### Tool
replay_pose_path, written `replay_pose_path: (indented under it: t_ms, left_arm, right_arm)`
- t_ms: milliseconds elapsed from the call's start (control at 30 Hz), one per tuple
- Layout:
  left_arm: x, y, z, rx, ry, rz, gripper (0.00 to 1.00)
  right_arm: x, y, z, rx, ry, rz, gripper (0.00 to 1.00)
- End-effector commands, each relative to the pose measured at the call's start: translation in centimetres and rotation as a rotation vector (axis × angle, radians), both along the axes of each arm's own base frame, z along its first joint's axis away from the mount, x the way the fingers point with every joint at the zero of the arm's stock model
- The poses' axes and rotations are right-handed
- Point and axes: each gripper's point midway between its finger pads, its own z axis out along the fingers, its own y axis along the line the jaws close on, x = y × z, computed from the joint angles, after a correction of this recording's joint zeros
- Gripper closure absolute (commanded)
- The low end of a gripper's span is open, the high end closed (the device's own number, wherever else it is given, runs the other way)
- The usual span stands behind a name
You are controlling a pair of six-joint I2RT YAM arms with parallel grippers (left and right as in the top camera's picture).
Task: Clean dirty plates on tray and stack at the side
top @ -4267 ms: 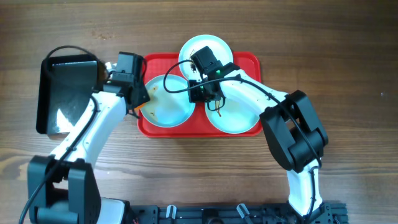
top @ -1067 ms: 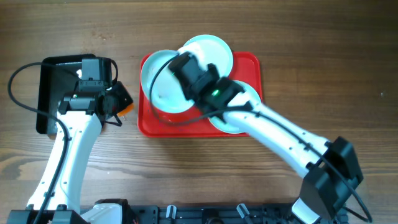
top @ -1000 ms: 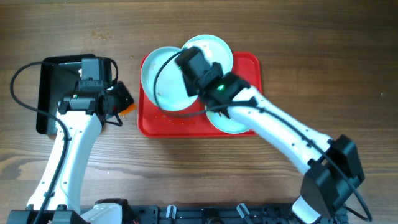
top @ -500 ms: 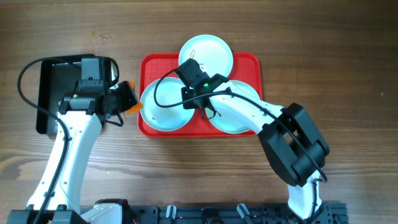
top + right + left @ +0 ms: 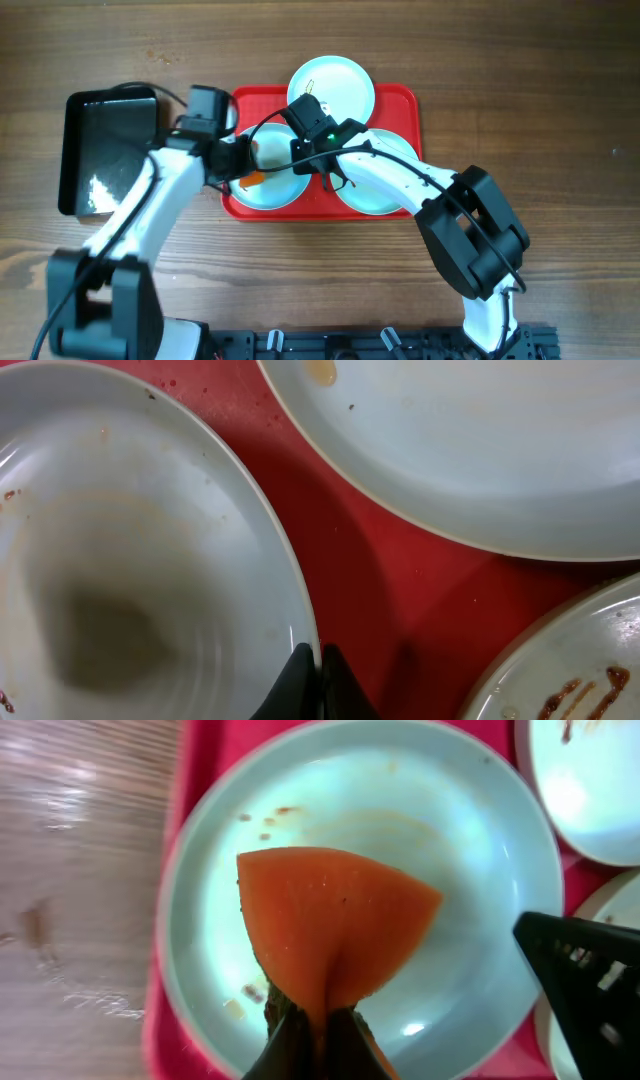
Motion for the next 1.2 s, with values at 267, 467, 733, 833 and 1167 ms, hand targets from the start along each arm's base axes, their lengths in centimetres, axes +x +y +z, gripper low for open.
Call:
replay_pose_path:
  t_ms: [267,467,733,833,1167]
  left_arm:
    - [-1.1,-0.7,-6.6,0.037,0.167,-0.042,0.96]
    - [-1.6,2.6,-7.7,0.221,0.198,-0.006,0.96]
    - [-0.7,8.4,-6.3,0.563,0.135,0.068,0.96]
    - [0.4,8.7,-5.5,0.590,0.097,0.084,0.96]
    - [5.4,2.4,-0.4,0.237,-0.109,0.098,0.96]
  right_arm:
    - [0.8,-1.0,-0.7,-0.001,0.015,-0.039,0.96]
    - [0.7,-1.1,-0.8,-0.005,0.018,-0.038,0.96]
    - [0.8,-1.0,-0.7,-0.003,0.016,-0.038,0.96]
    - [0.8,-1.0,-0.7,-0.001,0.014,-0.040,0.96]
    - [0.8,-1.0,-0.7,0.001,0.013,-0.040,0.95]
